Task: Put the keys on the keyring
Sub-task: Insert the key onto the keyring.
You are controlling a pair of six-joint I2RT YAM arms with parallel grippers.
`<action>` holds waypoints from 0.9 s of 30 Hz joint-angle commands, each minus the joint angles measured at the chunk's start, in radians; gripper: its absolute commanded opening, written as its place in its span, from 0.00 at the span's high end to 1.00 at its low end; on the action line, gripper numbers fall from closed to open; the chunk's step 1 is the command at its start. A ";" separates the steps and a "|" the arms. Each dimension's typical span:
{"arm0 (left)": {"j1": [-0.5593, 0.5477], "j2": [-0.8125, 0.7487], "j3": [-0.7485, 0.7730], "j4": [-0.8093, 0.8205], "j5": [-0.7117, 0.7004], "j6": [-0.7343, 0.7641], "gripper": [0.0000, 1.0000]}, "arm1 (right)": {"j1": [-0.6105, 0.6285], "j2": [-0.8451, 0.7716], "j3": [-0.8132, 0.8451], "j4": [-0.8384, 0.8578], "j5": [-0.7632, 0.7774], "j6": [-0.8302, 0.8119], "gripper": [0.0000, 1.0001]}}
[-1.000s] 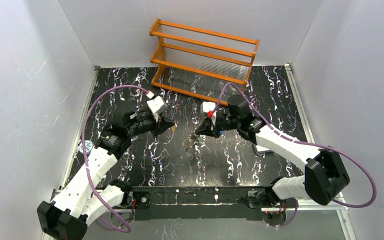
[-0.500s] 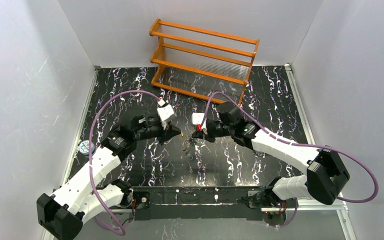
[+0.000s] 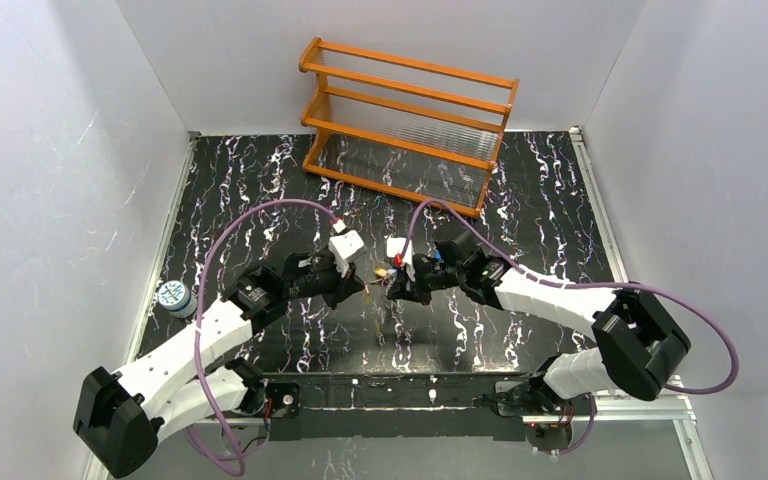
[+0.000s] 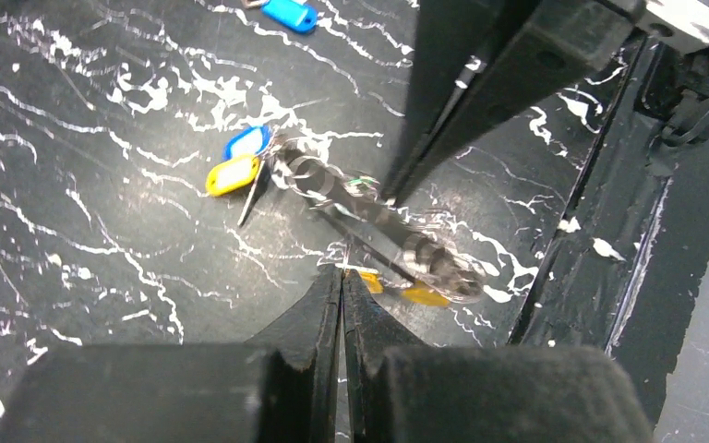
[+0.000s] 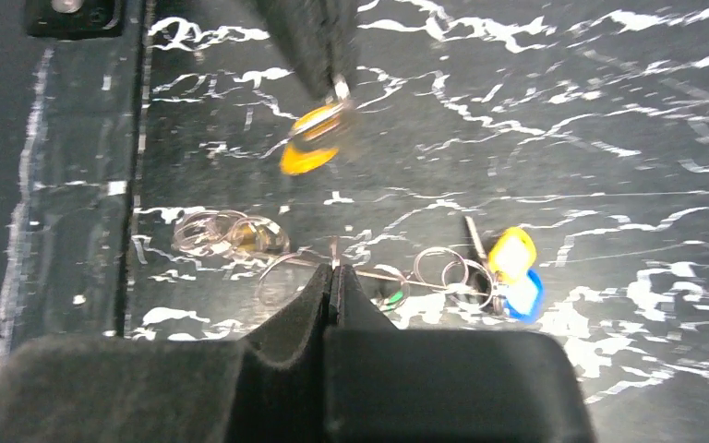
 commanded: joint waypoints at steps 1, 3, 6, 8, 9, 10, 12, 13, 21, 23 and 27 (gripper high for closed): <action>-0.006 -0.048 -0.038 0.023 -0.077 -0.051 1.00 | 0.006 0.021 -0.053 0.071 -0.062 0.084 0.99; -0.006 -0.055 -0.049 0.025 -0.084 -0.068 1.00 | 0.006 0.033 -0.073 0.078 -0.056 0.114 0.99; -0.007 -0.054 -0.065 0.028 -0.082 -0.093 1.00 | 0.005 0.055 -0.077 0.084 -0.062 0.152 0.99; -0.008 -0.049 -0.078 0.037 -0.069 -0.105 1.00 | 0.006 0.070 -0.069 0.096 -0.064 0.184 0.99; -0.008 -0.044 -0.083 0.042 -0.059 -0.106 1.00 | 0.006 0.079 -0.065 0.103 -0.069 0.198 0.99; -0.010 -0.038 -0.090 0.050 -0.048 -0.107 1.00 | 0.006 0.088 -0.059 0.108 -0.076 0.214 0.99; -0.015 -0.026 -0.104 0.063 -0.017 -0.106 1.00 | 0.006 0.107 -0.054 0.129 -0.084 0.243 0.99; -0.016 -0.020 -0.108 0.065 -0.007 -0.102 1.00 | 0.006 0.115 -0.053 0.139 -0.088 0.255 0.99; -0.046 -0.008 -0.112 0.048 0.015 -0.100 1.00 | 0.005 0.160 -0.021 0.164 -0.068 0.336 0.99; -0.056 -0.005 -0.111 0.042 0.011 -0.100 1.00 | 0.006 0.164 -0.016 0.168 -0.066 0.344 0.99; -0.075 0.005 -0.095 0.005 -0.028 -0.096 1.00 | 0.005 0.166 -0.001 0.160 -0.072 0.357 0.99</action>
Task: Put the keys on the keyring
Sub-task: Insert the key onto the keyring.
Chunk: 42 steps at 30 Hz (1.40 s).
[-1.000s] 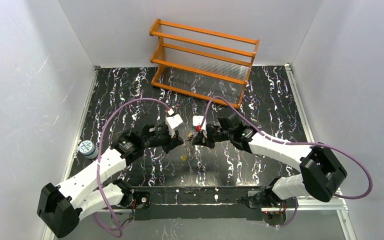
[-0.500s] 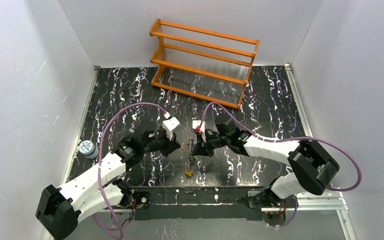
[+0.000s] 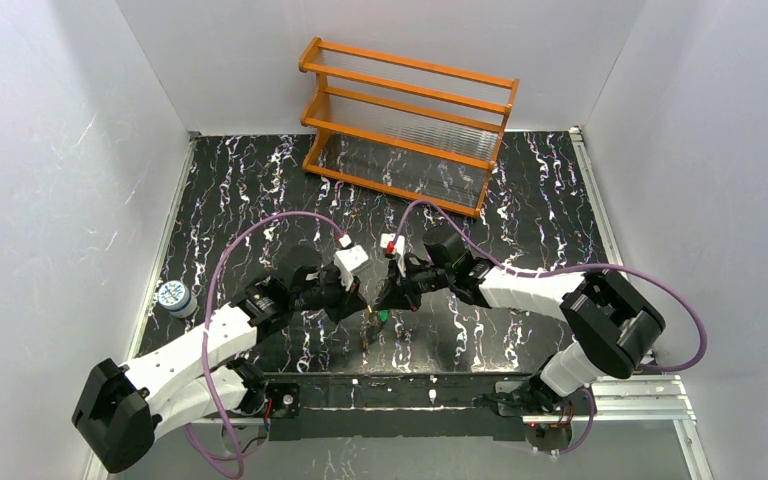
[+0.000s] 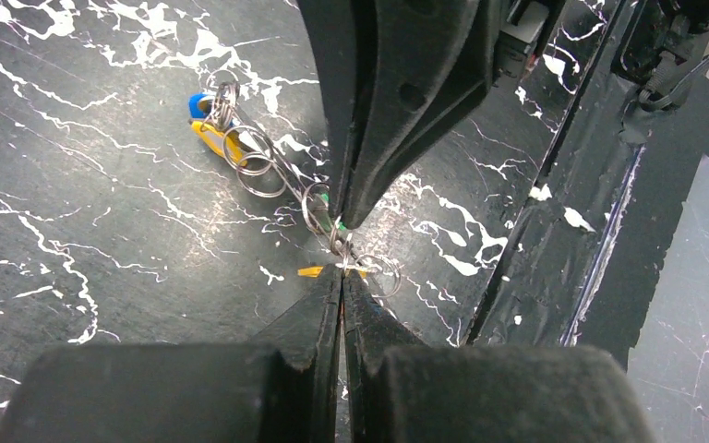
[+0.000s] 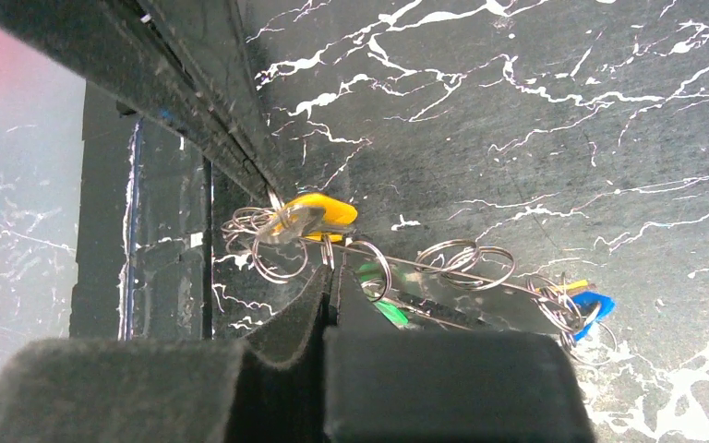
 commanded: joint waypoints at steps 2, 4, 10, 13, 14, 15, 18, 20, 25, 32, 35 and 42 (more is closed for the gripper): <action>-0.027 0.006 0.025 -0.060 -0.027 0.006 1.00 | -0.001 0.013 0.035 -0.016 0.021 0.023 0.99; -0.032 0.008 0.030 -0.071 -0.037 0.015 1.00 | -0.001 0.006 0.035 -0.017 0.022 0.025 0.99; -0.045 0.029 0.045 -0.079 -0.071 0.024 1.00 | -0.001 -0.021 0.023 0.004 -0.013 0.007 0.99; -0.051 0.052 0.060 -0.078 -0.073 0.029 1.00 | -0.002 -0.018 0.025 -0.002 -0.033 -0.009 0.99; -0.053 0.059 0.066 -0.076 -0.073 0.030 1.00 | 0.000 -0.017 0.026 -0.005 -0.037 -0.012 0.99; -0.055 0.063 0.070 -0.074 -0.070 0.032 1.00 | 0.000 -0.017 0.027 -0.007 -0.042 -0.017 0.99; -0.066 0.073 0.079 -0.072 -0.064 0.041 1.00 | 0.000 -0.020 0.030 -0.015 -0.049 -0.031 0.99; -0.072 0.073 0.081 -0.067 -0.056 0.047 1.00 | 0.000 -0.021 0.037 -0.026 -0.048 -0.044 0.99; -0.084 0.070 0.081 -0.069 -0.035 0.063 1.00 | -0.001 -0.027 0.047 -0.046 -0.043 -0.063 0.99; -0.087 0.095 0.093 -0.066 -0.067 0.059 1.00 | 0.000 -0.041 0.039 -0.044 -0.069 -0.083 0.99; -0.087 0.106 0.097 -0.041 -0.073 0.037 1.00 | 0.000 -0.044 0.032 -0.041 -0.080 -0.092 0.99; -0.087 0.074 0.042 0.065 -0.069 -0.022 1.00 | 0.000 -0.063 0.002 -0.013 -0.087 -0.101 0.99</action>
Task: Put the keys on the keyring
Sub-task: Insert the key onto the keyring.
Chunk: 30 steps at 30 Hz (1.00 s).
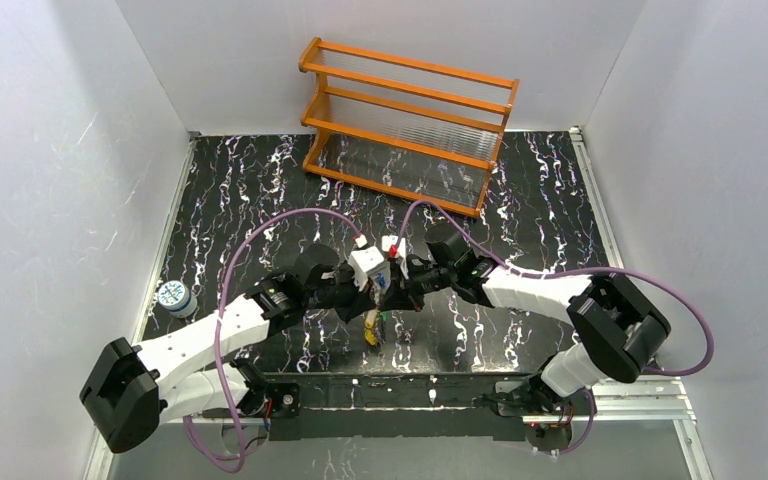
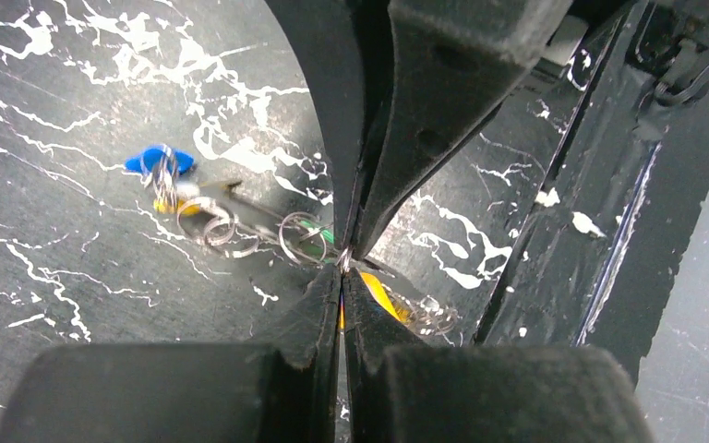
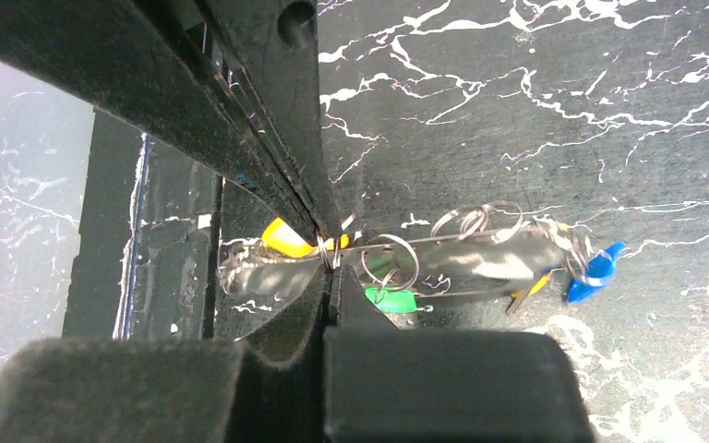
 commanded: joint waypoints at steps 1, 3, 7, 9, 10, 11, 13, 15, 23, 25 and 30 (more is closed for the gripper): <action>-0.004 -0.036 -0.022 0.100 -0.003 -0.055 1.00 | 0.000 -0.044 -0.013 0.039 -0.035 -0.021 0.99; -0.004 -0.037 -0.029 0.106 -0.005 -0.060 1.00 | 0.001 -0.049 -0.017 0.048 -0.040 -0.023 0.99; -0.005 -0.031 -0.032 0.101 -0.013 -0.064 1.00 | 0.000 -0.056 -0.019 0.052 -0.041 -0.027 0.99; -0.005 -0.031 -0.032 0.091 -0.022 -0.063 1.00 | 0.001 -0.059 -0.021 0.050 -0.036 -0.028 0.99; -0.004 -0.030 -0.030 0.086 -0.029 -0.061 1.00 | 0.001 -0.060 -0.022 0.049 -0.033 -0.028 0.99; -0.004 -0.029 -0.028 0.071 -0.033 -0.060 1.00 | 0.000 -0.062 -0.023 0.049 -0.031 -0.028 0.99; -0.005 -0.031 -0.023 0.035 -0.039 -0.063 1.00 | 0.001 -0.066 -0.024 0.049 -0.028 -0.028 0.99; -0.005 -0.033 -0.023 0.016 -0.040 -0.071 1.00 | 0.001 -0.071 -0.026 0.050 -0.024 -0.029 0.99; -0.006 -0.056 -0.034 -0.008 -0.118 -0.127 1.00 | 0.001 -0.074 -0.026 0.053 -0.026 -0.034 0.99; -0.005 -0.058 -0.045 0.024 -0.116 -0.147 1.00 | 0.001 -0.074 -0.026 0.053 -0.027 -0.034 0.99; -0.005 -0.061 -0.064 0.074 -0.101 -0.201 1.00 | 0.000 -0.076 -0.025 0.052 -0.027 -0.037 0.99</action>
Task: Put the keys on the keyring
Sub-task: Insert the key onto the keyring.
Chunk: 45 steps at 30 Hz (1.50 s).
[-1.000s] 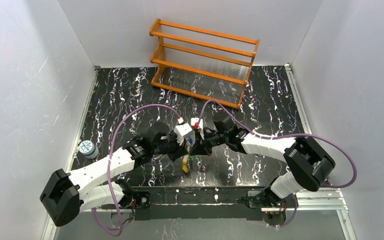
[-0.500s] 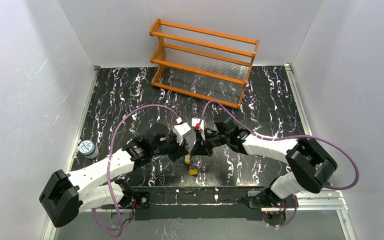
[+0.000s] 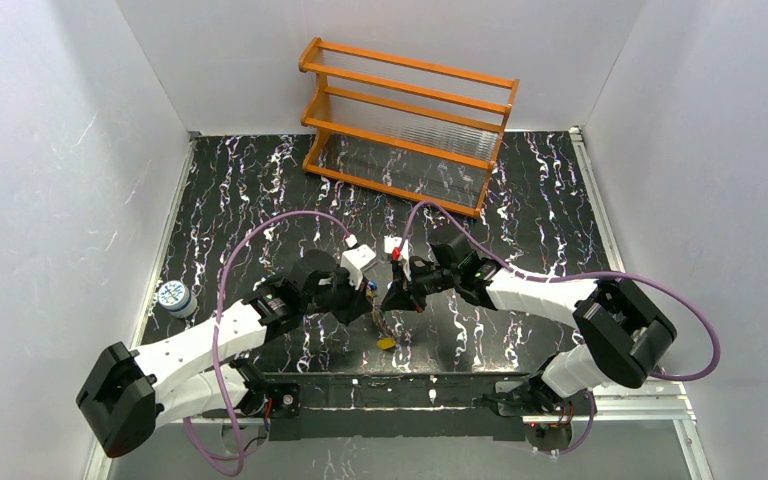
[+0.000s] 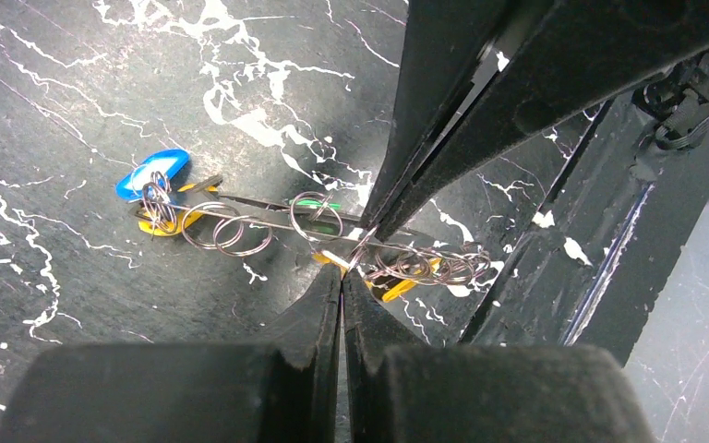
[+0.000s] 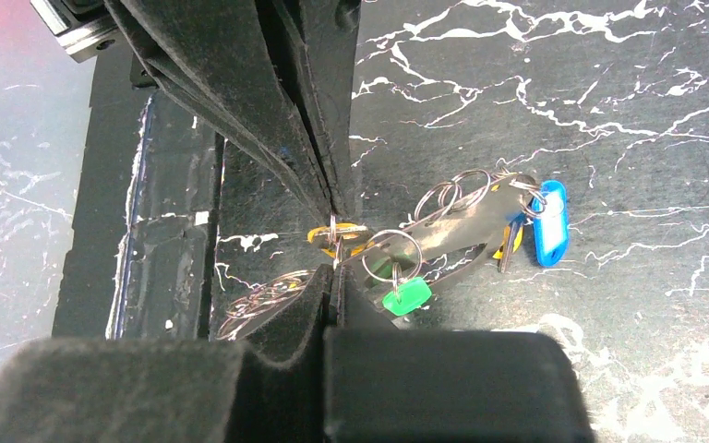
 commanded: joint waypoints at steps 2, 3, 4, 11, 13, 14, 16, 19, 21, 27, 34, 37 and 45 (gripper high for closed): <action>-0.004 -0.024 -0.022 0.039 -0.023 -0.063 1.00 | 0.002 -0.038 0.000 0.043 -0.031 -0.010 0.99; -0.003 -0.026 -0.025 0.039 -0.027 -0.069 1.00 | 0.001 -0.038 0.000 0.044 -0.031 -0.008 0.99; -0.003 -0.028 -0.029 0.039 -0.029 -0.076 1.00 | 0.002 -0.039 -0.001 0.048 -0.031 -0.008 0.99; -0.002 -0.040 -0.053 0.038 -0.051 -0.129 1.00 | 0.001 -0.056 -0.015 0.083 -0.035 0.001 0.99; -0.002 -0.040 -0.058 0.031 -0.057 -0.143 1.00 | 0.002 -0.066 -0.021 0.093 -0.034 0.003 0.99; -0.003 -0.041 -0.061 0.028 -0.060 -0.148 1.00 | 0.002 -0.071 -0.025 0.100 -0.035 0.004 0.99; -0.003 -0.042 -0.066 0.025 -0.070 -0.157 1.00 | 0.002 -0.083 -0.036 0.116 -0.031 0.004 0.99; -0.003 -0.043 -0.070 0.025 -0.083 -0.168 1.00 | 0.002 -0.091 -0.043 0.123 -0.029 0.004 0.99; -0.002 -0.043 -0.070 0.024 -0.083 -0.170 1.00 | 0.002 -0.094 -0.045 0.124 -0.027 0.003 0.99; -0.003 -0.068 -0.069 0.038 -0.030 -0.139 1.00 | 0.002 -0.098 -0.047 0.125 -0.021 0.001 0.99; -0.003 -0.159 -0.084 0.120 0.050 -0.125 1.00 | 0.001 -0.092 -0.043 0.125 -0.009 -0.003 0.99; -0.004 -0.168 -0.091 0.153 0.071 -0.129 1.00 | 0.001 -0.091 -0.044 0.125 -0.006 -0.007 0.99; -0.003 -0.100 -0.073 0.152 0.083 -0.137 1.00 | 0.001 -0.108 -0.054 0.129 -0.003 -0.047 0.99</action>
